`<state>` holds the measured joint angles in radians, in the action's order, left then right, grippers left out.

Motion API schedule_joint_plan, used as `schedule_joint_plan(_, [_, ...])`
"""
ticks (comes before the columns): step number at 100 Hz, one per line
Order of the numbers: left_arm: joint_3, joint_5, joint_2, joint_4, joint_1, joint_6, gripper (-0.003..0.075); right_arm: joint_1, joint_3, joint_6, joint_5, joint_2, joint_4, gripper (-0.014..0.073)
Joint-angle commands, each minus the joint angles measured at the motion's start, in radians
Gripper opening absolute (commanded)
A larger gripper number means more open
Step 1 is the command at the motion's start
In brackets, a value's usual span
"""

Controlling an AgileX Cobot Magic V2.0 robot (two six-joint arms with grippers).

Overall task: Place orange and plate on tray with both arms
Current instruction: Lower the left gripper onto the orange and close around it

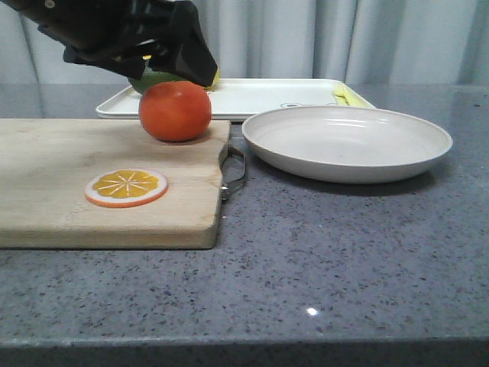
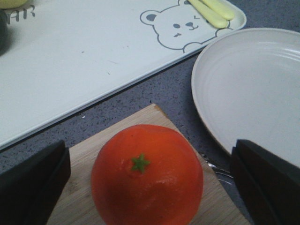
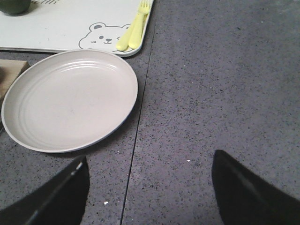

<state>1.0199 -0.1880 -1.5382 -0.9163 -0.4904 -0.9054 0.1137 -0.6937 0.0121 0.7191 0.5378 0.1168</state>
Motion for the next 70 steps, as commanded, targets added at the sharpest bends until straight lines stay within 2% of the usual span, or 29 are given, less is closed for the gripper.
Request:
schedule_joint_plan(1, [0.035, 0.046, 0.012, -0.021, 0.004, -0.001, 0.0662, -0.005, -0.032, -0.005, -0.068, 0.011, 0.005, 0.0551])
schedule_joint_plan(48, [0.035, 0.046, -0.037, -0.021, 0.004, -0.001, 0.0652, -0.005, -0.032, -0.005, -0.069, 0.011, 0.005, 0.0551])
schedule_joint_plan(58, [0.035, 0.046, -0.037, -0.021, 0.004, -0.001, 0.0581, -0.005, -0.032, -0.005, -0.069, 0.011, 0.005, 0.0551])
schedule_joint_plan(70, [0.035, 0.046, -0.037, -0.021, 0.004, -0.001, 0.0407, -0.005, -0.032, -0.005, -0.069, 0.011, 0.005, 0.0551])
